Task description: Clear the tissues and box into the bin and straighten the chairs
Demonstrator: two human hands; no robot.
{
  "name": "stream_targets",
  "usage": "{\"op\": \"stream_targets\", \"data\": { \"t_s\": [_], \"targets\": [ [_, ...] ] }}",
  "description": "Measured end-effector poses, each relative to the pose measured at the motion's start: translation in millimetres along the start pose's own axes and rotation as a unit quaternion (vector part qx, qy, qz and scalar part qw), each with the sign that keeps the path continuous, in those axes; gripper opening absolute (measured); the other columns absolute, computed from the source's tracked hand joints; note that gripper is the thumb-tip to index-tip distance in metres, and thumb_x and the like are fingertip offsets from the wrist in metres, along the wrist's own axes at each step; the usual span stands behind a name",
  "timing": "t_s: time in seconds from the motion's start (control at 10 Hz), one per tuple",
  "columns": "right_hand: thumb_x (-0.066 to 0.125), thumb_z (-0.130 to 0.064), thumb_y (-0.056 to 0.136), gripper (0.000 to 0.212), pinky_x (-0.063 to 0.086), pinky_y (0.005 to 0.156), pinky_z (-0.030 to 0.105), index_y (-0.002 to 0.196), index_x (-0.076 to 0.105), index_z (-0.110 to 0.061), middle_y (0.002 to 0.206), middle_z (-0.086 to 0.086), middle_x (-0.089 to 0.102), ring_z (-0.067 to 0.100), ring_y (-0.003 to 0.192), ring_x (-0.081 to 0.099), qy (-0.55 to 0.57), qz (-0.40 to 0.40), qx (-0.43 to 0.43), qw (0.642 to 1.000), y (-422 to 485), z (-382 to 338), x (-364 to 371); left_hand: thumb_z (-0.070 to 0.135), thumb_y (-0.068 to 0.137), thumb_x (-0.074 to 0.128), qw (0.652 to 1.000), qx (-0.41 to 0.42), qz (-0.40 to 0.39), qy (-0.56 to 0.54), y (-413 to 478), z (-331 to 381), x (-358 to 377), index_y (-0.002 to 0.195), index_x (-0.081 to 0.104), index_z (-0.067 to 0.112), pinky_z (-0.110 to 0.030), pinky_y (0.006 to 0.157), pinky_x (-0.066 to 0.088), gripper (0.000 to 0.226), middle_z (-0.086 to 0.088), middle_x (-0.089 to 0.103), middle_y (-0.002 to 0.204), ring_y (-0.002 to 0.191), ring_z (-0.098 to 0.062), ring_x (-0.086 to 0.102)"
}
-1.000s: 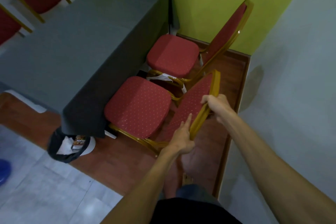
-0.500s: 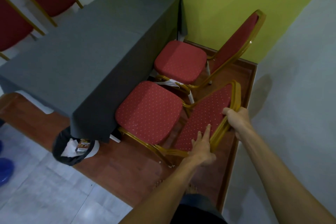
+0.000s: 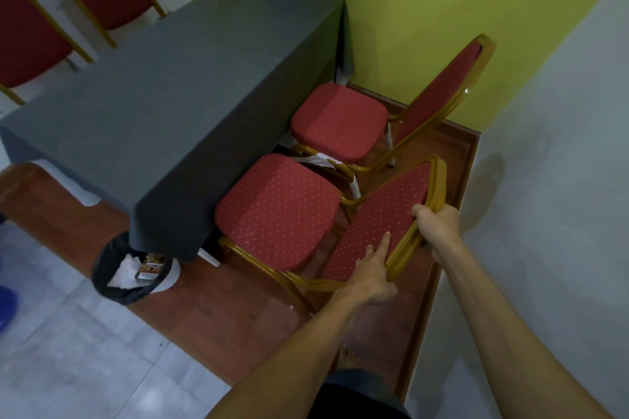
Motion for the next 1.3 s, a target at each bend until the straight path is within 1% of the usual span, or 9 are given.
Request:
{"op": "stream_targets", "data": {
  "t_s": [0.3, 0.5, 0.7, 0.8, 0.9, 1.0, 1.1, 1.2, 1.3],
  "targets": [
    [0.067, -0.034, 0.082, 0.022, 0.061, 0.086, 0.048, 0.098, 0.072, -0.019, 0.092, 0.003, 0.076, 0.027, 0.086, 0.072, -0.017, -0.001, -0.017, 1.000, -8.1, -5.9, -1.2, 0.010, 0.085, 0.067, 1.000, 0.005, 0.010, -0.002, -0.1, -2.2, -1.1, 0.152, -0.008, 0.054, -0.048, 0.121, 0.024, 0.110, -0.003, 0.000, 0.169, 0.154, -0.037, 0.007],
    [0.066, -0.035, 0.085, 0.028, 0.057, 0.080, 0.038, 0.107, 0.072, -0.017, 0.097, 0.003, 0.074, 0.025, 0.087, 0.069, -0.022, 0.004, -0.023, 0.999, -16.3, -10.5, -3.3, 0.003, 0.081, 0.061, 1.000, 0.020, 0.021, -0.004, -0.7, -0.8, -3.2, 0.154, -0.004, 0.051, -0.047, 0.115, 0.037, 0.109, -0.005, 0.004, 0.169, 0.152, -0.036, 0.018],
    [0.067, -0.037, 0.089, 0.033, 0.058, 0.092, 0.047, 0.111, 0.071, -0.013, 0.106, 0.008, 0.074, 0.031, 0.099, 0.070, -0.039, -0.032, -0.017, 0.999, -18.1, -14.1, -4.5, 0.007, 0.074, 0.073, 0.999, 0.029, 0.015, 0.033, 3.6, -3.2, -8.1, 0.155, -0.004, 0.049, -0.045, 0.105, 0.048, 0.119, -0.009, 0.036, 0.159, 0.136, -0.035, 0.046],
    [0.071, -0.034, 0.089, 0.039, 0.056, 0.095, 0.048, 0.118, 0.061, -0.011, 0.112, 0.009, 0.070, 0.031, 0.104, 0.068, -0.077, -0.041, -0.029, 0.996, -20.3, -20.6, -7.7, 0.025, 0.069, 0.086, 0.996, 0.047, -0.009, 0.081, 5.5, 3.7, -18.1, 0.159, 0.006, 0.034, -0.037, 0.106, 0.046, 0.121, -0.006, 0.042, 0.155, 0.136, -0.029, 0.046],
    [0.073, -0.028, 0.088, 0.065, 0.052, 0.101, 0.050, 0.142, 0.039, -0.013, 0.133, 0.013, 0.060, 0.035, 0.120, 0.061, -0.090, -0.037, -0.060, 0.993, -25.0, -38.7, -14.8, 0.039, 0.070, 0.083, 0.992, 0.083, -0.001, 0.091, 4.4, 32.2, -48.3, 0.155, 0.032, 0.023, -0.029, 0.102, 0.043, 0.101, -0.004, 0.046, 0.153, 0.135, -0.024, 0.047],
    [0.068, -0.036, 0.092, 0.078, 0.035, 0.118, 0.047, 0.159, 0.029, -0.026, 0.165, 0.018, 0.026, 0.042, 0.147, 0.033, -0.197, -0.049, -0.140, 0.969, -29.3, -78.4, -21.4, 0.035, 0.079, 0.077, 0.989, 0.121, 0.026, 0.075, -5.6, 80.3, -98.0, 0.153, 0.038, 0.023, -0.031, 0.101, 0.048, 0.084, -0.005, 0.055, 0.145, 0.126, -0.023, 0.058],
    [0.061, -0.042, 0.097, 0.074, 0.025, 0.123, 0.045, 0.161, 0.028, -0.025, 0.170, 0.018, 0.006, 0.041, 0.154, 0.017, -0.277, -0.071, -0.201, 0.937, -29.9, -125.8, -29.3, 0.030, 0.083, 0.070, 0.974, 0.174, 0.094, 0.112, -24.5, 136.3, -152.6, 0.145, 0.051, 0.026, -0.034, 0.099, 0.051, 0.065, -0.003, 0.062, 0.138, 0.118, -0.021, 0.063],
    [0.055, -0.038, 0.102, 0.070, 0.021, 0.124, 0.045, 0.161, 0.026, -0.014, 0.170, 0.020, 0.008, 0.037, 0.156, 0.012, -0.308, -0.060, -0.259, 0.913, -38.1, -186.9, -46.8, 0.026, 0.086, 0.066, 0.946, 0.225, 0.159, 0.174, -47.8, 194.8, -199.3, 0.143, 0.054, 0.030, -0.025, 0.084, 0.049, 0.058, -0.004, 0.064, 0.136, 0.115, -0.023, 0.064],
    [0.052, -0.033, 0.104, 0.065, 0.027, 0.121, 0.037, 0.159, 0.028, -0.007, 0.167, 0.020, 0.021, 0.034, 0.154, 0.025, -0.307, -0.034, -0.303, 0.902, -55.6, -249.8, -62.1, 0.013, 0.091, 0.054, 0.922, 0.246, 0.199, 0.224, -67.5, 245.7, -235.5, 0.149, 0.047, 0.028, -0.024, 0.077, 0.047, 0.060, -0.011, 0.057, 0.141, 0.116, -0.026, 0.062]
  ]
}}
Point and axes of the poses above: each hand's wrist, its own y-axis towards the middle knuckle, its own x-axis out of the palm, z = x × y, the point moved 8 cm from there along y, towards the middle knuckle
